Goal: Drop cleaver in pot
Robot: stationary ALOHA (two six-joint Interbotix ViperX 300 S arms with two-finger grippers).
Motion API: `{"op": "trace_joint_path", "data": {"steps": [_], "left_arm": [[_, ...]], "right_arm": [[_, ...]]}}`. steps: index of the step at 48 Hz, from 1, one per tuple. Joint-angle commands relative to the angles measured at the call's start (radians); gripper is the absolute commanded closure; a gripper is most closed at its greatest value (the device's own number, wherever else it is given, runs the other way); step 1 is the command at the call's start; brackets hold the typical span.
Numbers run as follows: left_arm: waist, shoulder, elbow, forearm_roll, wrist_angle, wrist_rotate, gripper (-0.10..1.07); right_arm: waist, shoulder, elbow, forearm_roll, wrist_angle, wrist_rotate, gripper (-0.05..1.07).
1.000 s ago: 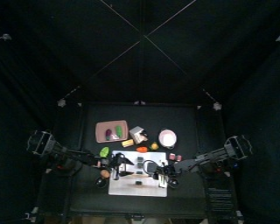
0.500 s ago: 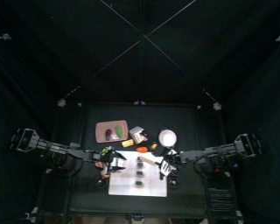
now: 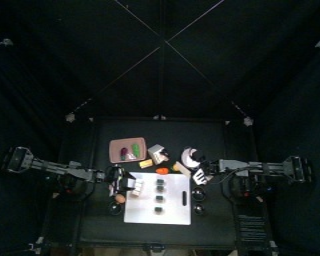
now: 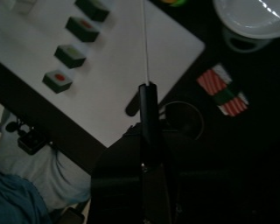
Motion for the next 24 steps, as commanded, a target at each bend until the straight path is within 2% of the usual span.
{"op": "trace_joint_path", "data": {"steps": [1,12,24], "left_arm": [[0.002,-0.005,-0.009,0.0,-0.003,0.002,0.11],[0.005,-0.003,-0.002,0.002,-0.003,0.005,0.11],[0.017,-0.003,0.009,0.003,-0.003,0.005,0.11]], "right_arm": [[-0.084,-0.052,0.023,0.0,0.006,0.005,0.72],[-0.253,-0.06,0.13,0.0,-0.005,-0.014,0.72],[-0.307,-0.014,0.152,0.002,-0.054,-0.083,0.72]]}}
